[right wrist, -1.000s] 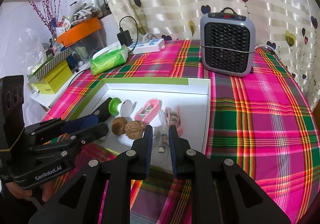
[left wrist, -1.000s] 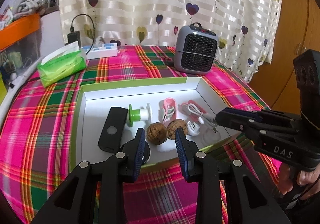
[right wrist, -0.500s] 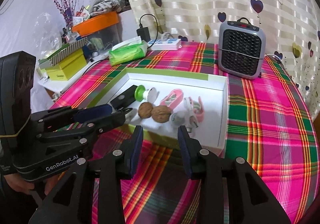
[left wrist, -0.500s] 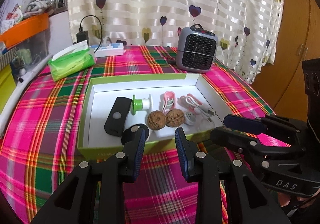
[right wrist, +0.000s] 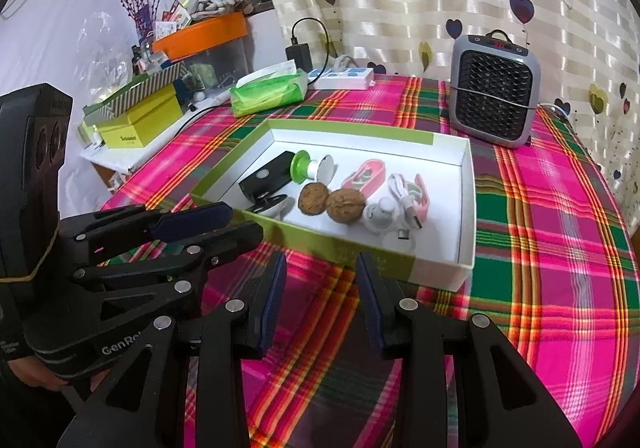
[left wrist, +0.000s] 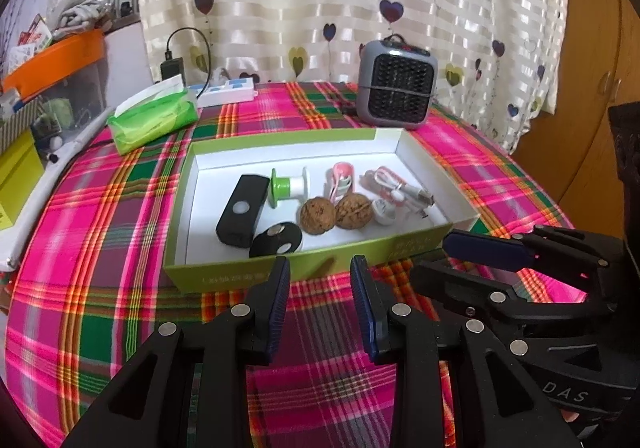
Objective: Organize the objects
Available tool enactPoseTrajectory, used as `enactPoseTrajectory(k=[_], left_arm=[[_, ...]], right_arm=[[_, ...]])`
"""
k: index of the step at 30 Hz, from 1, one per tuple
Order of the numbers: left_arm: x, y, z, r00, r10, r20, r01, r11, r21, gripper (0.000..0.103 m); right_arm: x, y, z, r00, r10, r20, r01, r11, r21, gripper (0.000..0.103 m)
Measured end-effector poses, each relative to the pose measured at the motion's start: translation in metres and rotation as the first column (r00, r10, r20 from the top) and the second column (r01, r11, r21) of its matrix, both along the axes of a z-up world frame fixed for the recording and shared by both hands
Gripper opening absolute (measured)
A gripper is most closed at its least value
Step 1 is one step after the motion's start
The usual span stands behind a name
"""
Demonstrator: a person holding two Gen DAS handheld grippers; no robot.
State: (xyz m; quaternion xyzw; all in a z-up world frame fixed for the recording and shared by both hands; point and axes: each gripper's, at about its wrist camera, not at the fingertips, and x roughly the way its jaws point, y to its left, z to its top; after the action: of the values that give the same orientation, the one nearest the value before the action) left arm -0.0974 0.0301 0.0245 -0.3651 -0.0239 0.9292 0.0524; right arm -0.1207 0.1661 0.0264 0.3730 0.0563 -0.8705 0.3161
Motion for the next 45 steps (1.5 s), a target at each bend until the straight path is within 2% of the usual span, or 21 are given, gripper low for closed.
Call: enactPoseTrajectory(k=[16, 23, 45], left_arm=[[-0.016, 0.000, -0.028, 0.991, 0.058, 0.117, -0.050, 0.996, -0.070, 0.029], [-0.018, 0.005, -0.028, 0.990, 0.075, 0.119, -0.061, 0.991, -0.116, 0.029], [-0.020, 0.004, -0.028, 0.990, 0.081, 0.119, -0.067, 0.992, -0.111, 0.029]], right_arm=[[-0.012, -0.006, -0.025, 0.997, -0.055, 0.058, 0.050, 0.995, 0.085, 0.037], [-0.018, -0.005, -0.031, 0.994, -0.089, 0.068, 0.082, 0.991, 0.108, 0.037], [-0.019, -0.008, -0.033, 0.993, -0.100, 0.063, 0.092, 0.989, 0.117, 0.037]])
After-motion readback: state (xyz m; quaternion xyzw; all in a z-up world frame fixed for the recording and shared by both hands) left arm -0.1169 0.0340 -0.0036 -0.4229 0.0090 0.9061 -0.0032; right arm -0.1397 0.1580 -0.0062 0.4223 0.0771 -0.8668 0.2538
